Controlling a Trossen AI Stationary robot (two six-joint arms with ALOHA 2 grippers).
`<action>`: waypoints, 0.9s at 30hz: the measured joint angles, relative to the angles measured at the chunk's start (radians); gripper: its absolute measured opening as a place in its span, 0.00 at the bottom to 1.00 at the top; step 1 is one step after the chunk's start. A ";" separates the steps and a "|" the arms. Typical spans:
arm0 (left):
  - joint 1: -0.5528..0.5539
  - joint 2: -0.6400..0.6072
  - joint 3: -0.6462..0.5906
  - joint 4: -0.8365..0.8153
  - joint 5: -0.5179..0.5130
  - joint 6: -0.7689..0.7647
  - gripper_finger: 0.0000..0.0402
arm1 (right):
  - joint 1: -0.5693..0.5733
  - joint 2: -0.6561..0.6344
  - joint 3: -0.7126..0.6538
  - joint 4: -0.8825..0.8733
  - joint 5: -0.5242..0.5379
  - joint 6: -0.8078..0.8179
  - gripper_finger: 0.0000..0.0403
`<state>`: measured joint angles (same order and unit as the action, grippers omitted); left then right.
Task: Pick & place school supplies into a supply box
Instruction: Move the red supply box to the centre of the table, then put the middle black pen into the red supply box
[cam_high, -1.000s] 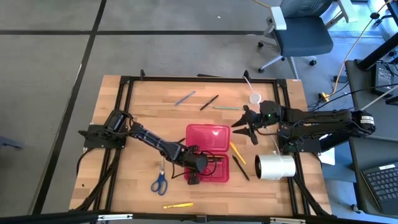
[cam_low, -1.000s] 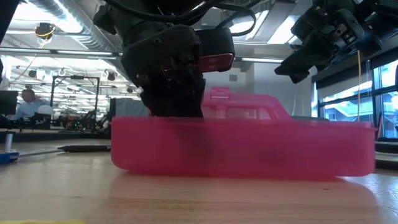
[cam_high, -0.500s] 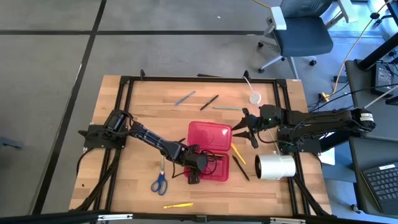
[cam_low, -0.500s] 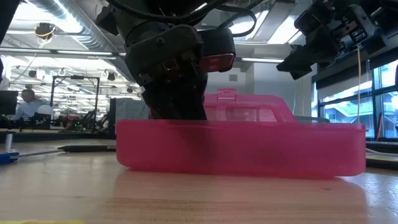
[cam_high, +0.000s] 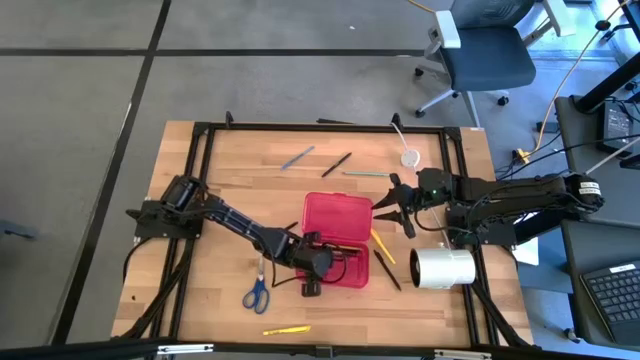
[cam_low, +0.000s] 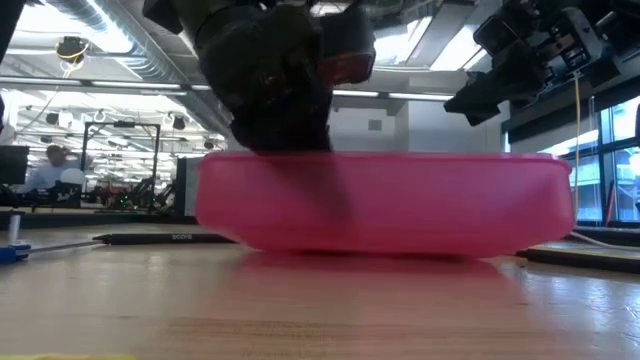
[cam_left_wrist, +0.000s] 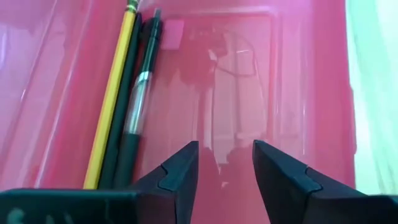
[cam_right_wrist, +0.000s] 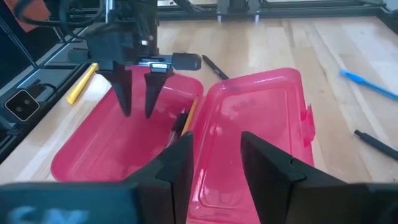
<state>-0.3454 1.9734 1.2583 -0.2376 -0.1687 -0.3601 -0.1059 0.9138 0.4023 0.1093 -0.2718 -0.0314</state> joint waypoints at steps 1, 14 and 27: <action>0.000 -0.005 0.000 -0.009 -0.003 -0.001 0.36 | 0.000 0.000 0.000 0.000 0.000 0.000 0.34; -0.013 -0.116 0.000 -0.060 -0.182 0.032 0.36 | 0.000 0.000 0.000 0.000 0.000 0.000 0.34; -0.012 -0.176 -0.001 -0.129 -0.284 0.068 0.36 | 0.000 0.000 0.000 -0.014 0.001 -0.004 0.34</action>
<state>-0.3576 1.7973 1.2575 -0.3662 -0.4531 -0.2925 -0.1062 0.9138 0.4023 0.0952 -0.2707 -0.0357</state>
